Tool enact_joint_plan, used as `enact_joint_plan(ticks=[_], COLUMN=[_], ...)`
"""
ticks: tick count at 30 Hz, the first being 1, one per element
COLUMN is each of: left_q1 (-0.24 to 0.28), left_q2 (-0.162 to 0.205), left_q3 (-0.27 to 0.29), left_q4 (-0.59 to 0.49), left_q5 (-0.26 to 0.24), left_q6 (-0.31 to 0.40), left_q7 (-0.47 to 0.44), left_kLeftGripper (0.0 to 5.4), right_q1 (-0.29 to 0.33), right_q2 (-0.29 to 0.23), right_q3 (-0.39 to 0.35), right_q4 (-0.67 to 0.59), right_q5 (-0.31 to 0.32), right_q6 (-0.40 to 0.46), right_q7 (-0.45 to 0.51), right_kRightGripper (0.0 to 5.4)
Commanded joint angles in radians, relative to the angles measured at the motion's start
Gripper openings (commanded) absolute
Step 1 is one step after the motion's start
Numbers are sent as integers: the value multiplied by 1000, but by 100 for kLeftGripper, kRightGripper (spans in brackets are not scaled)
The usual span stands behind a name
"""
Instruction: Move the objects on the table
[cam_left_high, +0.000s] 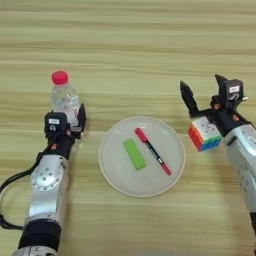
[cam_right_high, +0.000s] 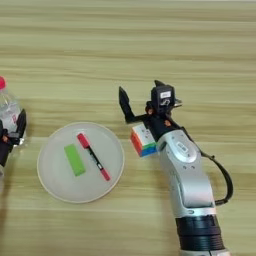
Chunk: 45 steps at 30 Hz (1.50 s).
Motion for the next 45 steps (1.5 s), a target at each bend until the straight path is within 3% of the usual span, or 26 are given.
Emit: enact_joint_plan(ticks=[1,17,33,40,45], left_q1=[-36,-54,-61,-59,-57], left_q2=[16,18,27,30,31], left_q3=[7,-5,-19,-19,-20], left_q4=[19,80,104,102,100], left_q5=[-3,15,27,27,27], left_q6=[-35,-51,-58,-63,-65], left_q7=[2,6,20,22,24], left_kLeftGripper=[314,314,489,537,537], right_q1=[-7,-8,-12,-14,-16], right_q2=[3,1,1,3,4], right_q3=[3,5,6,9,8], right_q4=[-15,-18,-18,-16,-6], right_q5=[-2,-4,-9,-11,-13], right_q6=[-3,-2,-4,-5,-10], right_q7=[-3,-3,-4,-6,-5], right_kRightGripper=[540,540,540,540,540])
